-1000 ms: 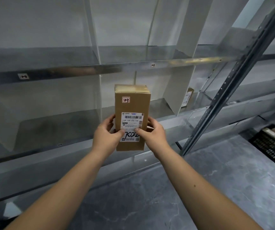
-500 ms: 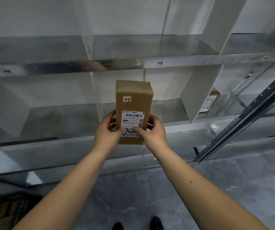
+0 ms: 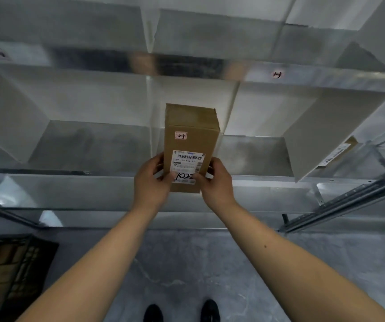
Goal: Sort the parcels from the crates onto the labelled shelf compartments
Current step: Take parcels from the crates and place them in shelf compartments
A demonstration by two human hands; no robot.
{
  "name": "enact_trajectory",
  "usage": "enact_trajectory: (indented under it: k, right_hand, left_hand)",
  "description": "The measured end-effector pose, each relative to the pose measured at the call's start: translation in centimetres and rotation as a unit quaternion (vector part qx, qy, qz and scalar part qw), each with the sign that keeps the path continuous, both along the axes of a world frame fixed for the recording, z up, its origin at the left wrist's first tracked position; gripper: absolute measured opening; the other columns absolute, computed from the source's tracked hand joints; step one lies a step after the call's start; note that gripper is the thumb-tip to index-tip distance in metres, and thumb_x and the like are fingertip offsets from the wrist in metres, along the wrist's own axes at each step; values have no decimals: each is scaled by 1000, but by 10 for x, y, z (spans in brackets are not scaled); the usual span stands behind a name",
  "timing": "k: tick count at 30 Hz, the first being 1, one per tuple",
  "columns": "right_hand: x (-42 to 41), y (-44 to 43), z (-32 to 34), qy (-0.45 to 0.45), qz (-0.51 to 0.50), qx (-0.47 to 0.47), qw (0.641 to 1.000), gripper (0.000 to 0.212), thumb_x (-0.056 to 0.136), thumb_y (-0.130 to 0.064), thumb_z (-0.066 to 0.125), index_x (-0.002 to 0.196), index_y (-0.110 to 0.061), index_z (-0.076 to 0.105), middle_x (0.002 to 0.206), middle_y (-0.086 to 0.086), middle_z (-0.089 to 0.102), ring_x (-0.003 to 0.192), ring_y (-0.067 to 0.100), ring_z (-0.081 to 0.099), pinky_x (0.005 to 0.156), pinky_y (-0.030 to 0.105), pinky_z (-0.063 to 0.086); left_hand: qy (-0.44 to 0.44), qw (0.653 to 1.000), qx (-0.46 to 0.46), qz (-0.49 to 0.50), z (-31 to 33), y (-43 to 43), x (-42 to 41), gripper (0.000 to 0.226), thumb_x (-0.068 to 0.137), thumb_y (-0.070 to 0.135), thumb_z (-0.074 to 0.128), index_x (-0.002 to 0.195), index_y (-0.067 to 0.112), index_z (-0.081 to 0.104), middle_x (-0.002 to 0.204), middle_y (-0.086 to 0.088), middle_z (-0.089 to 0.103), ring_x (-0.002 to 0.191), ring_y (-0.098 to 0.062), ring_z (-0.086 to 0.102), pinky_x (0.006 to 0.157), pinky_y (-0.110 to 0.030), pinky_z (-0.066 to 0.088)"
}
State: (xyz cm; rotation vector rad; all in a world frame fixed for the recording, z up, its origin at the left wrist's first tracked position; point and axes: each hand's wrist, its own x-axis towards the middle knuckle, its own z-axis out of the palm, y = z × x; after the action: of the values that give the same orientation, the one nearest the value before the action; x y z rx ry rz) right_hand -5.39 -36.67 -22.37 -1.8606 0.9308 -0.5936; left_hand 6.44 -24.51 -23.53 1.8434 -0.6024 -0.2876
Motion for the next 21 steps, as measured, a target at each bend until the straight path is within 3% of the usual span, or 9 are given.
enact_trajectory:
  k: [3, 5, 7, 9, 13, 21]
  right_hand:
    - [18, -1, -17, -4, 4, -9, 1000, 42, 90, -7, 76, 128, -16, 60, 122, -4, 69, 111, 9, 61, 96, 31, 56]
    - [26, -5, -29, -8, 9, -29, 1000, 42, 90, -6, 75, 129, -12, 60, 125, 1, 69, 111, 9, 60, 90, 19, 53]
    - [31, -9, -42, -11, 10, -53, 999, 42, 92, -6, 74, 131, -12, 60, 127, 1, 69, 111, 7, 59, 86, 11, 50]
    - [33, -12, -55, -14, 6, -80, 997, 43, 93, -8, 73, 133, -14, 59, 128, 1, 69, 111, 6, 58, 90, 19, 55]
    - [31, -18, -77, -26, -8, -129, 991, 40, 93, -11, 71, 131, -16, 59, 125, 1, 68, 108, 8, 61, 93, 35, 60]
    - [51, -49, -77, -2, 3, -158, 987, 32, 94, -3, 65, 122, -13, 55, 122, 7, 68, 112, 24, 66, 95, 37, 59]
  left_hand:
    - [-12, 1000, -14, -1, -18, -1, 18, 47, 88, 10, 77, 129, 30, 70, 125, 10, 73, 112, -3, 68, 86, -6, 49]
    - [-25, 999, -22, -7, -30, -3, 28, 46, 88, 7, 77, 129, 25, 71, 124, 8, 74, 112, -4, 68, 86, -4, 49]
    - [-18, 999, -35, -13, -42, -6, 34, 43, 88, 5, 78, 128, 21, 72, 122, 7, 75, 112, -6, 70, 89, -11, 55]
    - [-10, 999, -44, -14, -53, -10, 35, 40, 89, 5, 78, 126, 19, 73, 119, 8, 76, 110, -5, 71, 93, -23, 59]
    - [-12, 998, -64, -7, -68, -22, 28, 38, 90, 3, 74, 124, 20, 74, 116, 12, 76, 109, -1, 70, 93, -19, 58]
    - [-67, 995, -69, 30, -78, -56, 33, 31, 93, 6, 72, 120, 22, 74, 112, 11, 77, 103, -4, 73, 86, -13, 56]
